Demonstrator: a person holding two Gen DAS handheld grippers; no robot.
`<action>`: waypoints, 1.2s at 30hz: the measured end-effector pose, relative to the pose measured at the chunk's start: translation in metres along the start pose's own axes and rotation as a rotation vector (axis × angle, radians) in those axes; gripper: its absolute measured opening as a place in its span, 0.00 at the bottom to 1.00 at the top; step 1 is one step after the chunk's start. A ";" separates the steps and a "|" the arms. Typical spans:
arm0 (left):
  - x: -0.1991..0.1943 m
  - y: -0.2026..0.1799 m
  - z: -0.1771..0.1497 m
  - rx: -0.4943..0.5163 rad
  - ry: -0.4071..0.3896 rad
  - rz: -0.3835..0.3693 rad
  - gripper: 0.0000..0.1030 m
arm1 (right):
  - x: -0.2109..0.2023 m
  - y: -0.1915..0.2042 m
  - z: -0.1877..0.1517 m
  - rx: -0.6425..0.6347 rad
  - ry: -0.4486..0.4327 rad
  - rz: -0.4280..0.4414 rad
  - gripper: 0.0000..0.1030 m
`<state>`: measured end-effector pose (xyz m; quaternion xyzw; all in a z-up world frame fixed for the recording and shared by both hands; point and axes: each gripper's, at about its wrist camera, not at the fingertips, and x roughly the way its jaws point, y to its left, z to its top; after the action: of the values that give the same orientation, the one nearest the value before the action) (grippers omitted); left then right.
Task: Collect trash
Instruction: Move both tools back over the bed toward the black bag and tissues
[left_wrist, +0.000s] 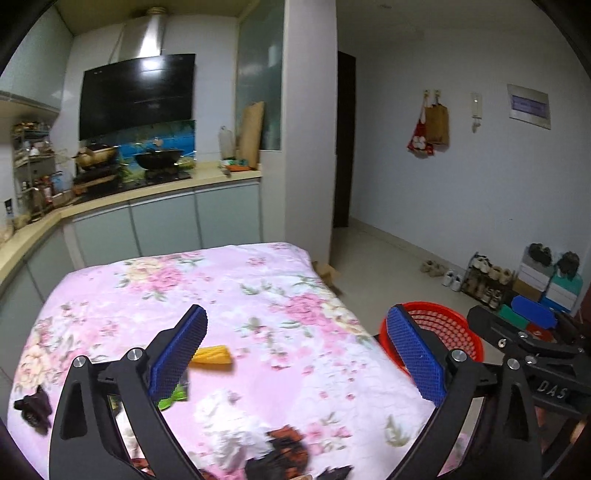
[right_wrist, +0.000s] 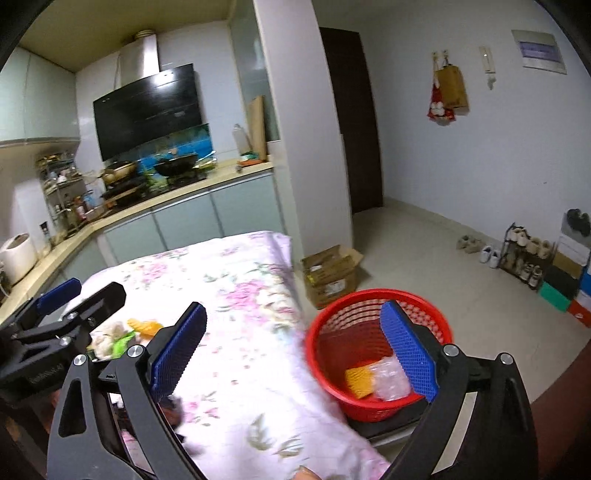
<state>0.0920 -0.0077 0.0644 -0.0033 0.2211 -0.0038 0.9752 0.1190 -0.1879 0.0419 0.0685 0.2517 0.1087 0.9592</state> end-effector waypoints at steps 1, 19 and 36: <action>-0.002 0.004 -0.002 -0.003 0.001 0.007 0.92 | 0.001 0.004 0.000 -0.003 0.008 0.014 0.89; -0.021 0.138 -0.022 -0.195 0.149 0.174 0.92 | 0.015 0.067 -0.014 -0.073 0.093 0.124 0.89; -0.055 0.296 -0.062 -0.424 0.224 0.370 0.92 | 0.039 0.066 -0.025 -0.059 0.181 0.159 0.89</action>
<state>0.0169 0.2886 0.0299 -0.1660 0.3203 0.2198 0.9064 0.1284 -0.1130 0.0147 0.0500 0.3278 0.1974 0.9225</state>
